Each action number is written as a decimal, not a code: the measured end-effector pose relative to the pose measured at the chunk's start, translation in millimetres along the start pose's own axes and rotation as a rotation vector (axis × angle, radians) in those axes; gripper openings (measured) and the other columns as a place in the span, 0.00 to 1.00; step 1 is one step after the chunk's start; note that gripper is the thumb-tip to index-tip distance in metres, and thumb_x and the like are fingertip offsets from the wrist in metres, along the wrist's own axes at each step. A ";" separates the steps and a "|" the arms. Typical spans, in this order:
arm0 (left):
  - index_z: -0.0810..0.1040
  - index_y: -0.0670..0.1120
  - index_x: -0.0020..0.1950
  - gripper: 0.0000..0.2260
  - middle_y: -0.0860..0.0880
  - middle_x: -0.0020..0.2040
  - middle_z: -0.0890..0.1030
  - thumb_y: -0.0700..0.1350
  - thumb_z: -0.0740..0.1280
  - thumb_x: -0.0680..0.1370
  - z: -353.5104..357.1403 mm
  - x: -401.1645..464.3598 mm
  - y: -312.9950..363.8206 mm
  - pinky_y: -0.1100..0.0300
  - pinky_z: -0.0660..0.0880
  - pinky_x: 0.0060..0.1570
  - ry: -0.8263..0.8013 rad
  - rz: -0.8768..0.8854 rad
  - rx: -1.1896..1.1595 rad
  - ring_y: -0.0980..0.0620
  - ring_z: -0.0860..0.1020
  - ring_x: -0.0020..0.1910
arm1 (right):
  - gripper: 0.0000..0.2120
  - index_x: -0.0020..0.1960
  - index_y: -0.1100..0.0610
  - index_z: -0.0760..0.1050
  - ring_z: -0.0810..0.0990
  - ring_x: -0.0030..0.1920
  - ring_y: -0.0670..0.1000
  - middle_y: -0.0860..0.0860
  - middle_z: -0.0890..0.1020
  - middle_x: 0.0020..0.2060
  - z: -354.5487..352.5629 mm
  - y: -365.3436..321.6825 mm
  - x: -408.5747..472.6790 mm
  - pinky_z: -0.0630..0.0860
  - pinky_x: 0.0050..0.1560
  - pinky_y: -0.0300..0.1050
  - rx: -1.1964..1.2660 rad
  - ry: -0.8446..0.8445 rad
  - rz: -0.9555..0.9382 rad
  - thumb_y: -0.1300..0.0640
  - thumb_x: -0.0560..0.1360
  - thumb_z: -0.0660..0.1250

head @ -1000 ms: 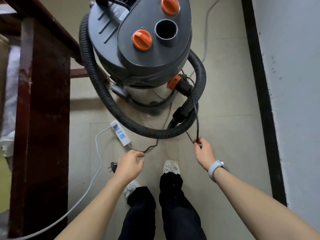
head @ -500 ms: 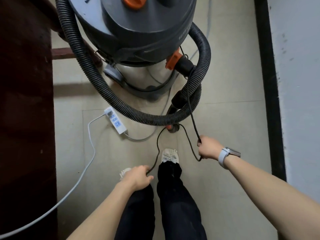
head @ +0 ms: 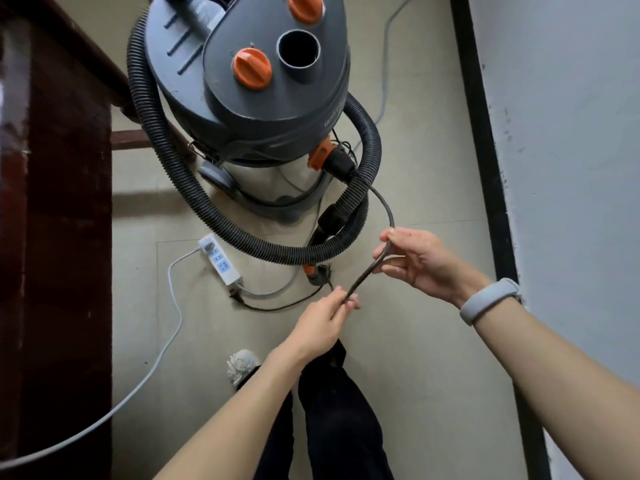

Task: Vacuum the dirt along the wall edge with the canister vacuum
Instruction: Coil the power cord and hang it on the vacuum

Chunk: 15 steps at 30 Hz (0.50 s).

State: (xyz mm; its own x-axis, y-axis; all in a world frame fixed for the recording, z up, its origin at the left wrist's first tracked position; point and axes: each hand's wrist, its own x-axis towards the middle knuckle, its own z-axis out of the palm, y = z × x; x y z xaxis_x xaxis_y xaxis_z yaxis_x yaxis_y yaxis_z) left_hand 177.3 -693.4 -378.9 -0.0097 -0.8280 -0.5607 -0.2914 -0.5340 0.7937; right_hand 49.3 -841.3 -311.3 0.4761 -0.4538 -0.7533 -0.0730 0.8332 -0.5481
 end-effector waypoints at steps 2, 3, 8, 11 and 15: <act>0.77 0.45 0.45 0.11 0.50 0.47 0.83 0.41 0.57 0.82 -16.8 -7.7 17.1 0.56 0.74 0.56 0.040 -0.014 0.018 0.52 0.80 0.48 | 0.09 0.49 0.60 0.72 0.84 0.35 0.52 0.54 0.84 0.35 2.7 1.8 -1.3 0.80 0.34 0.37 0.043 0.041 -0.071 0.59 0.81 0.55; 0.76 0.44 0.41 0.12 0.48 0.41 0.83 0.40 0.57 0.82 -26.7 -15.5 25.8 0.52 0.76 0.52 0.050 -0.027 -0.073 0.52 0.81 0.42 | 0.08 0.52 0.60 0.72 0.84 0.38 0.53 0.55 0.84 0.39 2.9 6.1 -1.1 0.81 0.37 0.39 0.007 0.073 -0.101 0.60 0.82 0.54; 0.70 0.42 0.42 0.12 0.47 0.34 0.82 0.43 0.54 0.83 -82.9 -55.3 69.3 0.56 0.81 0.39 0.105 -0.170 -0.779 0.47 0.84 0.38 | 0.30 0.69 0.60 0.66 0.70 0.67 0.52 0.57 0.73 0.66 25.8 47.2 -15.8 0.67 0.57 0.29 -0.849 -0.165 -0.043 0.78 0.71 0.50; 0.70 0.43 0.42 0.13 0.48 0.34 0.82 0.45 0.53 0.83 -109.4 -60.2 98.8 0.53 0.82 0.40 0.090 -0.122 -0.930 0.47 0.84 0.37 | 0.23 0.70 0.53 0.67 0.66 0.68 0.48 0.51 0.69 0.67 48.0 69.7 -27.5 0.59 0.65 0.32 -1.221 -0.421 -0.069 0.67 0.77 0.57; 0.74 0.43 0.48 0.12 0.48 0.38 0.84 0.46 0.54 0.83 -129.3 -56.9 128.6 0.54 0.82 0.41 0.171 -0.053 -0.953 0.48 0.84 0.42 | 0.11 0.55 0.56 0.73 0.78 0.52 0.58 0.56 0.81 0.50 61.6 66.6 -46.5 0.72 0.55 0.50 -1.520 -0.338 -0.149 0.54 0.82 0.55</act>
State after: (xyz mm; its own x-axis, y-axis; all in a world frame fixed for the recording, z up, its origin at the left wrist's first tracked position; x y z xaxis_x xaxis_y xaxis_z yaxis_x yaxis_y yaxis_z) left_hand 264.0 -737.1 -214.4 0.1423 -0.7722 -0.6192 0.6109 -0.4237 0.6688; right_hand 76.3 -745.2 -290.4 0.7113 -0.2364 -0.6619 -0.6928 -0.3945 -0.6037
